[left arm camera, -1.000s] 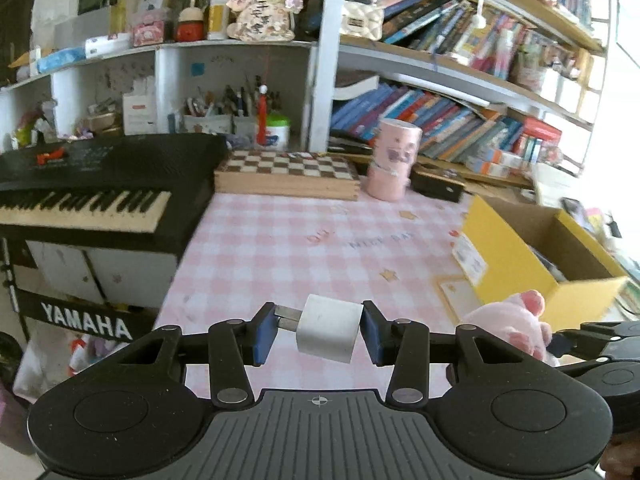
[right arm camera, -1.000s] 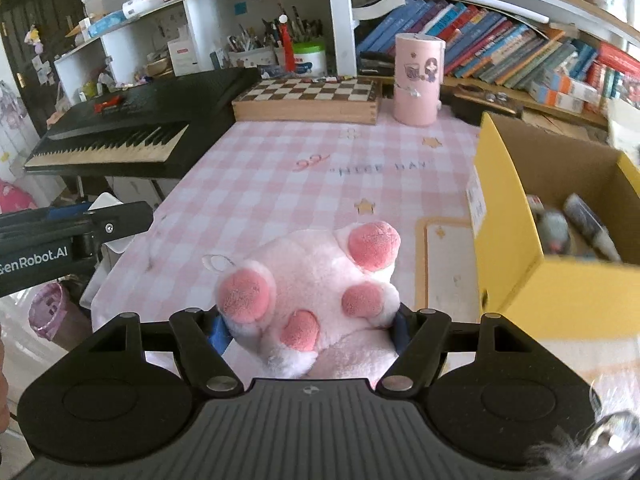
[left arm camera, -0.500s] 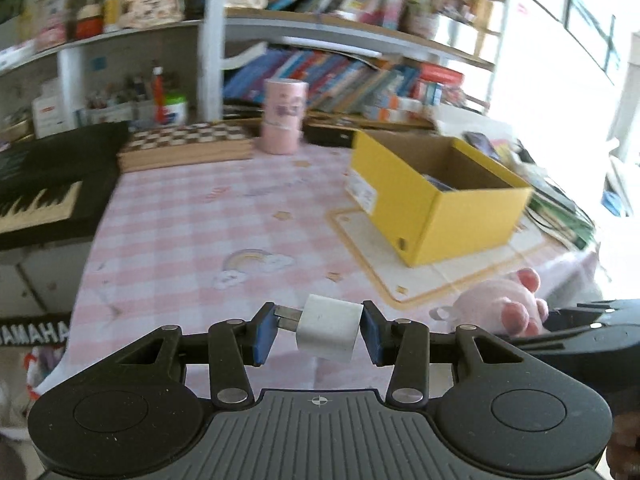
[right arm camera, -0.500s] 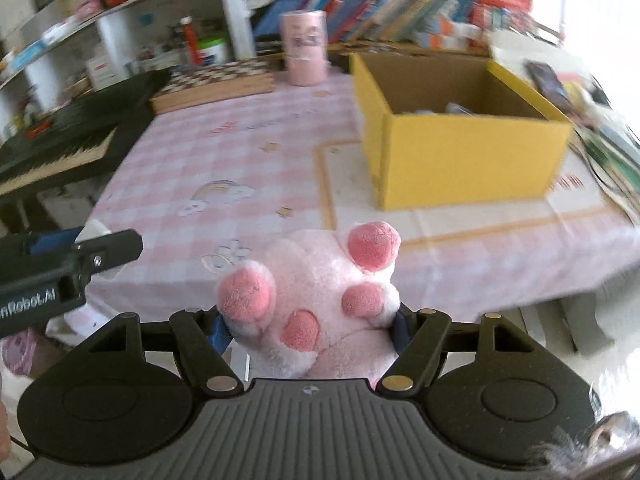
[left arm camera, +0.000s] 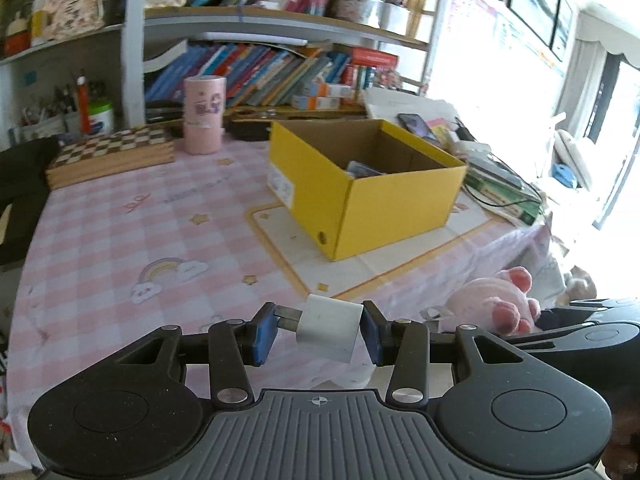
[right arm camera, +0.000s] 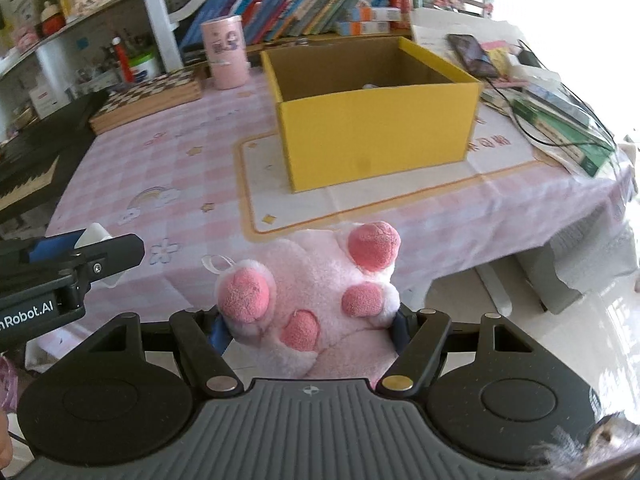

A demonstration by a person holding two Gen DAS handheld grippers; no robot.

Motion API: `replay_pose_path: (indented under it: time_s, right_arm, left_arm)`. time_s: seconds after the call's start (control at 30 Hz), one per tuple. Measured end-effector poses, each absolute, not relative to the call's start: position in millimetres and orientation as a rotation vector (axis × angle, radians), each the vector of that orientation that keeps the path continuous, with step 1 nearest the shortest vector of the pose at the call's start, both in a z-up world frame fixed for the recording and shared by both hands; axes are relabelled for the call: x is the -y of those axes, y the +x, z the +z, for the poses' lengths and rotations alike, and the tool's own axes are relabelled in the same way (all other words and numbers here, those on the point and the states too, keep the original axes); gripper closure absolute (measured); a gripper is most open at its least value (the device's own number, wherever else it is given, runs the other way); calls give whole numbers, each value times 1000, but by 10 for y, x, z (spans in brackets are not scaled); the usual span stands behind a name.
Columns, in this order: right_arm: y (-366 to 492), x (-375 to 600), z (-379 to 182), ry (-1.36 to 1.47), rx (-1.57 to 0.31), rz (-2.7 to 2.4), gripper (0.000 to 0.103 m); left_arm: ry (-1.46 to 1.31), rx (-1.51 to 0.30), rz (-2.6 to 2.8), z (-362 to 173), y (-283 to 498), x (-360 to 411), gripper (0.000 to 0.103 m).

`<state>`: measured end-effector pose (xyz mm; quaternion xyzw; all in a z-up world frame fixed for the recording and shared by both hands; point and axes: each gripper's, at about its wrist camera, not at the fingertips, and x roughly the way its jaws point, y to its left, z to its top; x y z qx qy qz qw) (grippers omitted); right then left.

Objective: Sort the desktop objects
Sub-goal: 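Carry the plush toy and white plug with both tools over the yellow box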

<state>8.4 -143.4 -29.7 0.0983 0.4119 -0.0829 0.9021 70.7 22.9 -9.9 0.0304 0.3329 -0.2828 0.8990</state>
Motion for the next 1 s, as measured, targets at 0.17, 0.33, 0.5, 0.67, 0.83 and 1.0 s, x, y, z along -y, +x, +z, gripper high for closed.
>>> replay_pose_path:
  time_s: [0.17, 0.33, 0.5, 0.67, 0.83, 1.0]
  right_arm:
    - [81, 1572, -303, 223, -852, -193, 34]
    - [99, 1689, -315, 243, -857, -199, 34]
    - [88, 1816, -346, 271, -863, -224, 34]
    - [65, 1941, -378, 291, -872, -248, 34]
    - [35, 2040, -410, 299, -884, -263, 34]
    - [17, 2154, -469, 313, -903, -273, 34]
  left_arm:
    - [78, -695, -610, -102, 733, -84, 60]
    - [88, -711, -635, -119, 785, 61, 60]
    - [112, -722, -664, -136, 815, 216, 60]
    - [121, -727, -687, -154, 832, 354, 60]
    - [125, -736, -706, -181, 827, 468, 60]
    - [132, -750, -721, -217, 838, 601, 60]
